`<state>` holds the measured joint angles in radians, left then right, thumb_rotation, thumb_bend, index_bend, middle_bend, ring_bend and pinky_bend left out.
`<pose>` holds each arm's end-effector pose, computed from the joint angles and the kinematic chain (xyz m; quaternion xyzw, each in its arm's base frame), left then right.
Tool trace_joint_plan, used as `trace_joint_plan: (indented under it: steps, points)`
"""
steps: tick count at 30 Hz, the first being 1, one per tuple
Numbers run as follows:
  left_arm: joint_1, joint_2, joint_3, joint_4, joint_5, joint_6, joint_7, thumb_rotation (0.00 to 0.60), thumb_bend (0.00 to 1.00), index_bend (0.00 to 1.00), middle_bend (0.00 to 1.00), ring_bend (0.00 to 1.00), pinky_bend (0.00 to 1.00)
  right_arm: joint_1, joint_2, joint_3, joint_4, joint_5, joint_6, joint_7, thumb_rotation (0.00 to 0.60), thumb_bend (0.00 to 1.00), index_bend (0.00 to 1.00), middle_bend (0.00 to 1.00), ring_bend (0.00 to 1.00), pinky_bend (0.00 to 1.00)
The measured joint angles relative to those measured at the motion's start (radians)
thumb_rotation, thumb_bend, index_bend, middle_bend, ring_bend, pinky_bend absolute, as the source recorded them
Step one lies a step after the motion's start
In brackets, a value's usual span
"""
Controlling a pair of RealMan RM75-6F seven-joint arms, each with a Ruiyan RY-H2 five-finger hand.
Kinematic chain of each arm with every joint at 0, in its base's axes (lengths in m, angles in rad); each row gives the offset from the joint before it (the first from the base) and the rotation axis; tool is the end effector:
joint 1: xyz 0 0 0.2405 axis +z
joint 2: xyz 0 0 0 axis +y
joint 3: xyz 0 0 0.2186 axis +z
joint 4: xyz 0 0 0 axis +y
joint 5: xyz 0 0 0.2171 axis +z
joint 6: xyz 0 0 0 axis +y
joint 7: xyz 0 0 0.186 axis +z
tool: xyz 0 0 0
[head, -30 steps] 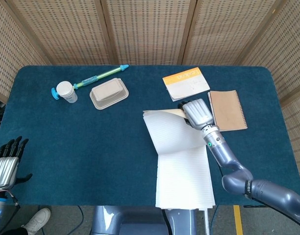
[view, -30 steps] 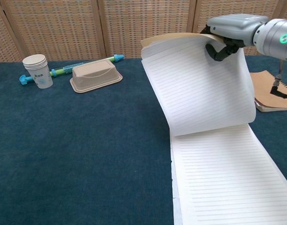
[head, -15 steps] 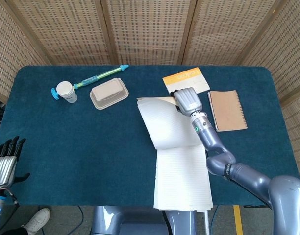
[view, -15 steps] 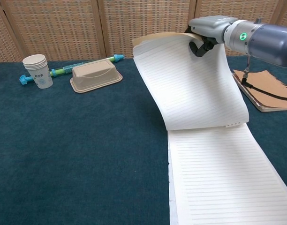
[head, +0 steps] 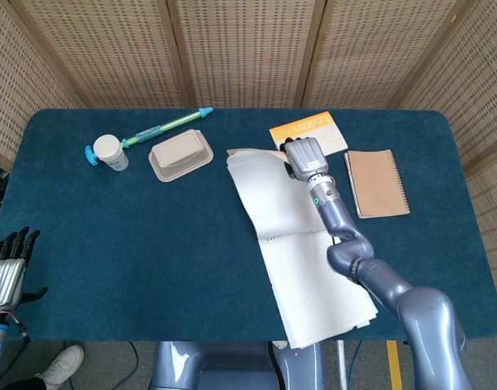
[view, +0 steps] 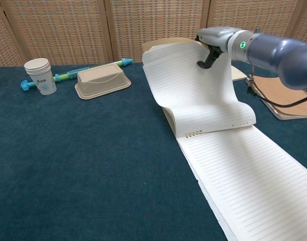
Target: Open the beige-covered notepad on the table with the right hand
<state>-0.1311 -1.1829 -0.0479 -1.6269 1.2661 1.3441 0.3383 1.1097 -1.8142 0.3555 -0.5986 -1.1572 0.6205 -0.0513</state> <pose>-0.3078 0.2274 0.1041 -0.6178 -0.3953 -0.2396 0.6361 -0.0862 -0.5164 -0.0142 0.7195 -0.3315 0.3590 0.4934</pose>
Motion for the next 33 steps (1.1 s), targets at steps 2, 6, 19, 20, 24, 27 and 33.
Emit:
trace_joint_plan:
  steps: [2,6,19,20,24,27,33]
  points:
    - [0.0,-0.001,0.001,0.001,0.0,0.0,-0.001,0.6,0.11,0.0,0.0,0.0,0.08,0.002,-0.008,-0.015,0.024,-0.004,-0.033,0.009,0.6,0.22,0.08,0.01,0.0,0.04]
    - [0.0,-0.001,0.003,0.0,0.004,0.001,-0.002,0.6,0.11,0.0,0.0,0.0,0.08,-0.006,-0.009,-0.021,0.028,0.0,-0.029,0.008,0.6,0.1,0.0,0.0,0.0,0.02]
    - [0.004,0.012,0.007,-0.016,0.014,0.009,-0.023,0.6,0.11,0.0,0.0,0.0,0.08,-0.165,0.164,-0.037,-0.312,-0.017,0.193,-0.002,0.6,0.09,0.02,0.0,0.0,0.0]
    - [0.004,0.013,0.008,-0.018,0.018,0.01,-0.027,0.6,0.11,0.0,0.0,0.0,0.08,-0.197,0.192,-0.048,-0.37,-0.024,0.226,-0.006,0.6,0.09,0.02,0.0,0.0,0.0]
    - [0.006,0.019,0.016,-0.025,0.034,0.012,-0.04,0.6,0.11,0.0,0.0,0.0,0.08,-0.314,0.294,-0.099,-0.57,-0.049,0.34,-0.034,0.6,0.09,0.03,0.0,0.0,0.0]
    - [0.007,0.02,0.023,-0.029,0.046,0.011,-0.043,0.6,0.11,0.0,0.0,0.0,0.08,-0.419,0.359,-0.149,-0.698,-0.074,0.45,-0.056,0.6,0.09,0.03,0.0,0.0,0.0]
    - [0.009,0.021,0.036,-0.042,0.078,0.016,-0.05,0.6,0.11,0.0,0.0,0.0,0.08,-0.629,0.44,-0.268,-0.842,-0.161,0.692,-0.073,0.6,0.09,0.03,0.0,0.0,0.0]
